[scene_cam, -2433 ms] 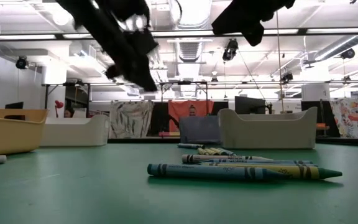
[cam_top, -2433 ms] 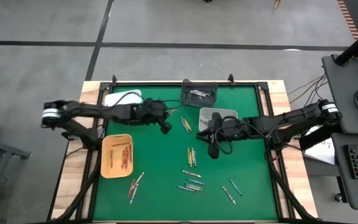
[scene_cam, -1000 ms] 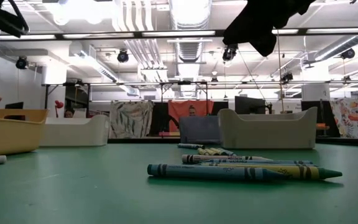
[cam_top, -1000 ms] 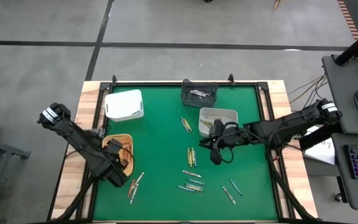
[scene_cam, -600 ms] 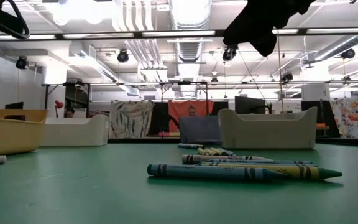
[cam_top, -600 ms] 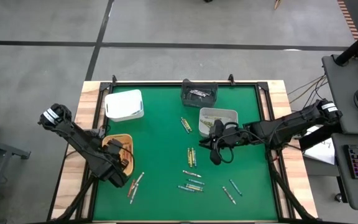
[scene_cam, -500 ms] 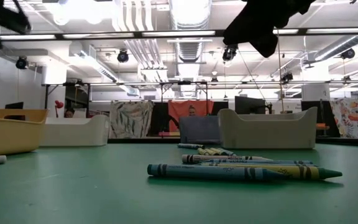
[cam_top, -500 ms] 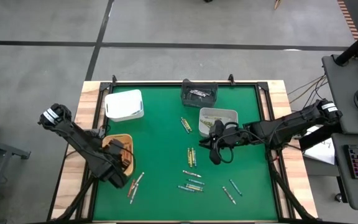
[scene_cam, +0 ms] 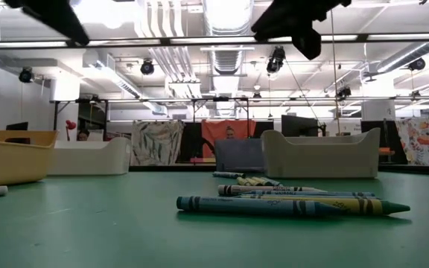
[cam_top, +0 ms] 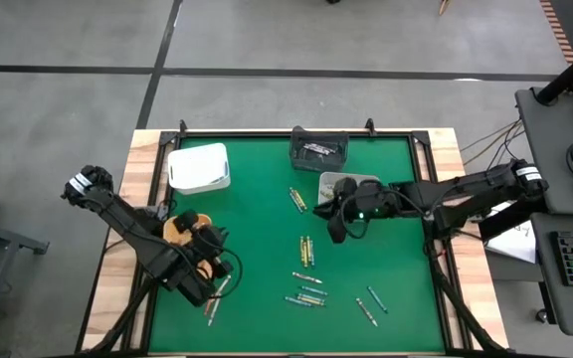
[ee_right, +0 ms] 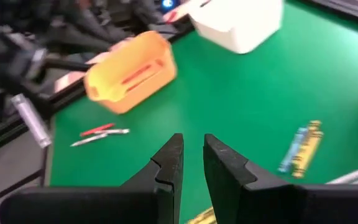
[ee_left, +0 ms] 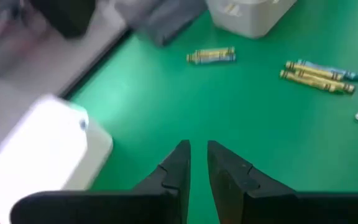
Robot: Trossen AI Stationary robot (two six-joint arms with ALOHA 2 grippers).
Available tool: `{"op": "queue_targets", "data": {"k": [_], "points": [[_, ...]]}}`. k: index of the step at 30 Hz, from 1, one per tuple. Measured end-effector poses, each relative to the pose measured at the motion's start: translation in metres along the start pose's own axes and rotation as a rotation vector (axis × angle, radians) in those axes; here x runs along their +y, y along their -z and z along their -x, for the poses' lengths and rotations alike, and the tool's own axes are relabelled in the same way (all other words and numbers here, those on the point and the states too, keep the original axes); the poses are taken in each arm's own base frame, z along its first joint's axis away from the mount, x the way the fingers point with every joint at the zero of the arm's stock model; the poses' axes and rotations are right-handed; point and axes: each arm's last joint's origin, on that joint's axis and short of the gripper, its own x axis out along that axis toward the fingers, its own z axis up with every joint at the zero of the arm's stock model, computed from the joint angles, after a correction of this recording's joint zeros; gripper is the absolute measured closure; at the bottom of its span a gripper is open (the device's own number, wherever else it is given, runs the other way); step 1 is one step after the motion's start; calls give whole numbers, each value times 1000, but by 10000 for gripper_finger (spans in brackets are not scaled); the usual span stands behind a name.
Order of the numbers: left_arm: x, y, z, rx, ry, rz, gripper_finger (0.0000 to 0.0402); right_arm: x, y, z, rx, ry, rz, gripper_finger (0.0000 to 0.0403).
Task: Sort crayons
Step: Put the blue crayon into the white bin
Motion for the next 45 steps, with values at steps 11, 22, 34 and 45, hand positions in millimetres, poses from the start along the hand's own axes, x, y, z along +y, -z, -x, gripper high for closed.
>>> {"op": "queue_targets", "data": {"k": [11,22,34,45], "points": [[3,-26,-25,-90,-75,-148,365,-20,-6,5,129,161,-54,351],[35,-61,-71,-2,-212,-213,365,-46,-12,4,166,276,-74,351],[16,-94,-96,-165,51,-335,365,-30,5,8,427,28,-162,351],[-11,-77,-113,-505,581,-418,365,20,54,32,703,49,-394,351]]}}
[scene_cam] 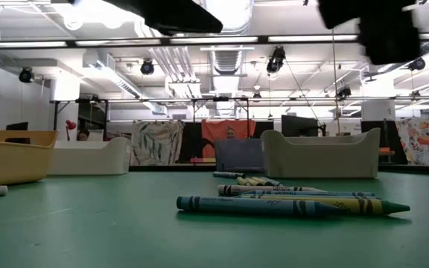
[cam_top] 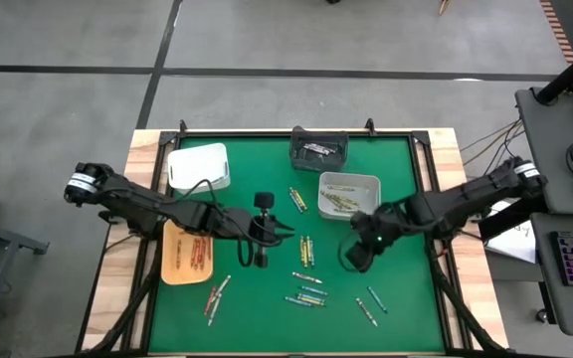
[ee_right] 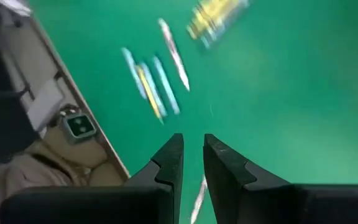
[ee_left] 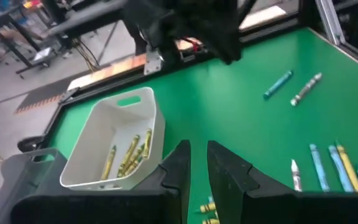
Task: Sort crayons
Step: Put the blue crayon into the white bin
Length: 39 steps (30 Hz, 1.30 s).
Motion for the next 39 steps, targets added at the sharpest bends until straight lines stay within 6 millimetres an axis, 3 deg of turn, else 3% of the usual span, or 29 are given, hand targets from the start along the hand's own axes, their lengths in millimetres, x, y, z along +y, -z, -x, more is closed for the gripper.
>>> {"op": "queue_targets", "data": {"k": [3,8,14,19,30,39], "points": [[1,4,0,-4,-6,4,365,-2,20,-8,78,114,-136,351],[0,9,2,42,18,-39,365,2,45,-38,207,238,-203,351],[8,5,14,23,26,-47,365,7,60,-72,285,363,-191,351],[12,8,30,-16,69,-37,365,14,64,-89,334,404,-184,351],[19,17,66,-111,49,44,365,26,62,-86,357,429,-152,351],[19,21,70,-143,40,51,365,25,63,-91,359,456,-170,351]]}}
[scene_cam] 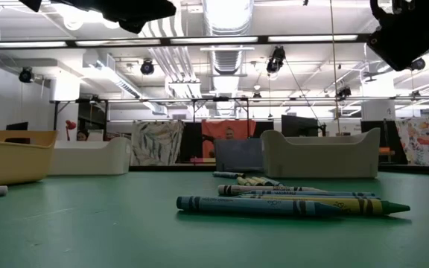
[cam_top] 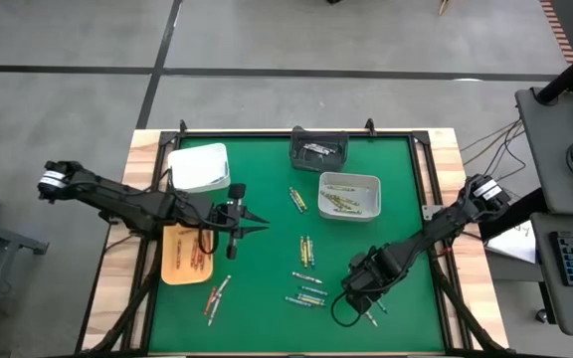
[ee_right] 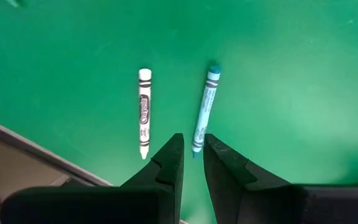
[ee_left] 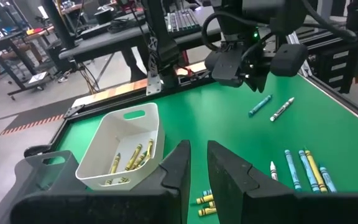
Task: Sort crayons
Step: Put the blue crayon into the white bin
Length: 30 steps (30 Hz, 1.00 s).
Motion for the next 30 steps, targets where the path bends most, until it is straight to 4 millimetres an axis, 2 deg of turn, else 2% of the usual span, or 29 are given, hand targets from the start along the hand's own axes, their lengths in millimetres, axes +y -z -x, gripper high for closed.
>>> {"op": "queue_targets", "data": {"k": [8,15,21,30], "points": [[-2,4,-5,27,6,-5,365,3,-1,-11,-8,41,-28,339],[-1,2,-3,15,3,-4,365,7,-8,-33,-11,108,-15,282],[-1,0,-3,1,-1,-3,365,8,-11,-42,-6,135,-10,244],[0,-1,-3,-10,-4,-1,365,8,-16,-60,7,194,18,260]]}}
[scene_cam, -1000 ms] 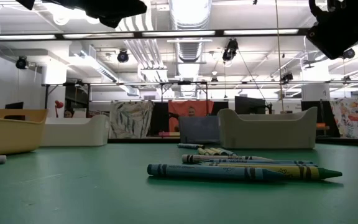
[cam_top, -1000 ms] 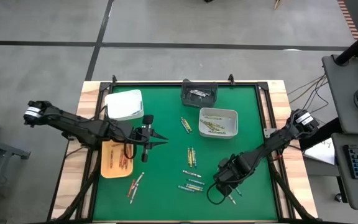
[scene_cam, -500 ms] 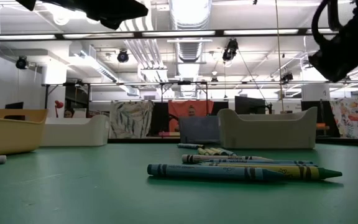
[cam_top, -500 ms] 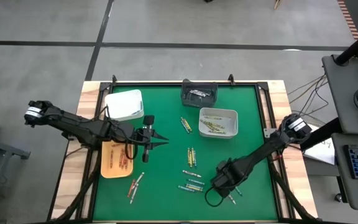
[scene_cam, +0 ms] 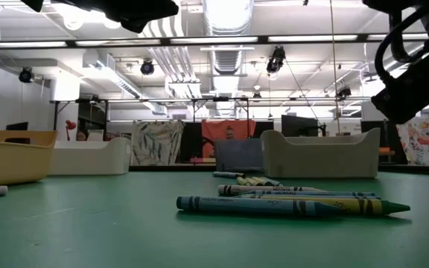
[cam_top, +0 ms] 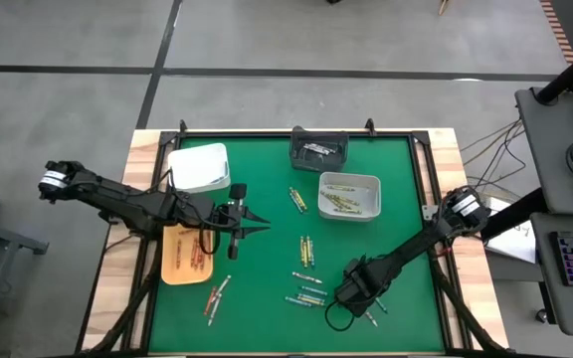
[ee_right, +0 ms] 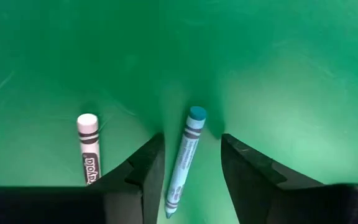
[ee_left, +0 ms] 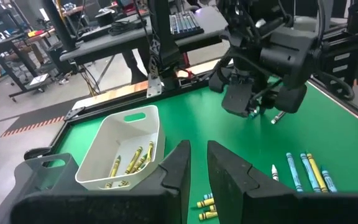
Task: Sort crayons
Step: Put the blue crayon into the white bin
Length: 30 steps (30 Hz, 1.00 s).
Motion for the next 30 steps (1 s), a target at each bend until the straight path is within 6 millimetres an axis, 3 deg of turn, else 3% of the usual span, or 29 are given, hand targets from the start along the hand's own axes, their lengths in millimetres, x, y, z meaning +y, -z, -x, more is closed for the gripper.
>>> {"op": "queue_targets", "data": {"k": [4,11,16,24,30], "points": [[0,0,0,-4,-2,2,365,2,-4,-8,10,21,28,291],[4,-10,7,-59,-30,24,365,2,-10,-10,11,24,74,383],[13,-24,24,-77,-128,24,365,-10,-18,6,0,47,81,389],[21,-29,58,-56,-152,19,365,-36,-22,63,-154,-75,86,391],[30,-37,92,-137,-196,38,365,-53,-33,118,-508,-305,99,391]]}}
